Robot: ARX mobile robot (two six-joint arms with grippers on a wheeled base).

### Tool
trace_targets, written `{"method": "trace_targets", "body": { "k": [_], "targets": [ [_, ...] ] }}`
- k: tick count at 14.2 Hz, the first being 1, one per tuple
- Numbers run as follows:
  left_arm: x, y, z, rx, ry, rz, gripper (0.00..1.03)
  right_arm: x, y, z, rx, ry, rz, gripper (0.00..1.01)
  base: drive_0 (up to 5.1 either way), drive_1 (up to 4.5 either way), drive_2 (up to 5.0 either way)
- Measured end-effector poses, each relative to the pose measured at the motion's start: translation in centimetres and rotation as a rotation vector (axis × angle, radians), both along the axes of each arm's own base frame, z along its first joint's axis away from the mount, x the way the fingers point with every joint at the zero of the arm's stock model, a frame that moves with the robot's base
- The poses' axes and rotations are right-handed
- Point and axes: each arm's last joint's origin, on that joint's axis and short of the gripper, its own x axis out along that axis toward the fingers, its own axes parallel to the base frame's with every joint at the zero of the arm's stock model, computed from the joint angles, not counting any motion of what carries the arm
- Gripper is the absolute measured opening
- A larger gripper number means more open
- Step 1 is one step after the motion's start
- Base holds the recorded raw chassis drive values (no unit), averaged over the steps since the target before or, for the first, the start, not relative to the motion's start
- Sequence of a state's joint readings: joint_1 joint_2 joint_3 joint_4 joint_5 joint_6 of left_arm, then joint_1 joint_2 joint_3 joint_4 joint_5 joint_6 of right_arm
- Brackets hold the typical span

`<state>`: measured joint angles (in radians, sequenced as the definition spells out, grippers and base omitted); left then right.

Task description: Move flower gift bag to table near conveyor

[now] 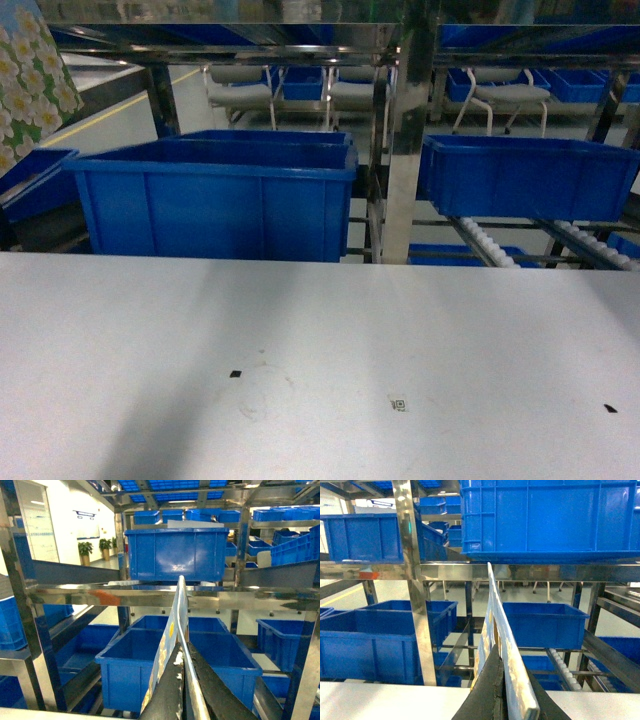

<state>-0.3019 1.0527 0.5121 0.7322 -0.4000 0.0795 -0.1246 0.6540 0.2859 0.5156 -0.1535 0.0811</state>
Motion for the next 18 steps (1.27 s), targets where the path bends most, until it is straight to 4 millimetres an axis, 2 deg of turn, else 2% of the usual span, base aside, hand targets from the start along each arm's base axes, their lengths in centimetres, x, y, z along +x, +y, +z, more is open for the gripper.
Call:
{"method": "trace_targets", "body": {
  "k": [1,2,3,7,8,9,15,18],
  "targets": [
    [0.0,0.0,0.0,0.0,0.0,0.0,0.02,0.1,0.0,0.0,-0.005,-0.02,0.008,0.02,0.0,0.0,0.0],
    [0.0,0.0,0.0,0.0,0.0,0.0,0.02,1.1,-0.6,-2.1,-0.031,-0.001,0.028,0.02,0.0,0.0,0.0],
    [0.0,0.0,0.0,0.0,0.0,0.0,0.02,1.5,-0.7,-3.2,-0.038,0.027,0.041,0.02,0.0,0.0,0.0],
    [0.0,0.0,0.0,0.0,0.0,0.0,0.02,3.4,-1.2,-5.2,-0.066,0.006,0.067,0.02,0.0,0.0,0.0],
    [0.0,0.0,0.0,0.0,0.0,0.0,0.02,4.7,-1.7,-7.8,-0.059,0.063,0.078,0.02,0.0,0.0,0.0],
    [0.0,0.0,0.0,0.0,0.0,-0.001,0.02,5.4,-1.8,-9.1,-0.049,0.108,0.092,0.02,0.0,0.0,0.0],
    [0.0,0.0,0.0,0.0,0.0,0.0,0.02,7.6,-2.0,-14.3,0.015,0.355,0.11,0.02,0.0,0.0,0.0],
    [0.0,0.0,0.0,0.0,0.0,0.0,0.02,7.7,-2.7,-16.2,0.036,0.432,0.093,0.02,0.0,0.0,0.0]
  ]
}}
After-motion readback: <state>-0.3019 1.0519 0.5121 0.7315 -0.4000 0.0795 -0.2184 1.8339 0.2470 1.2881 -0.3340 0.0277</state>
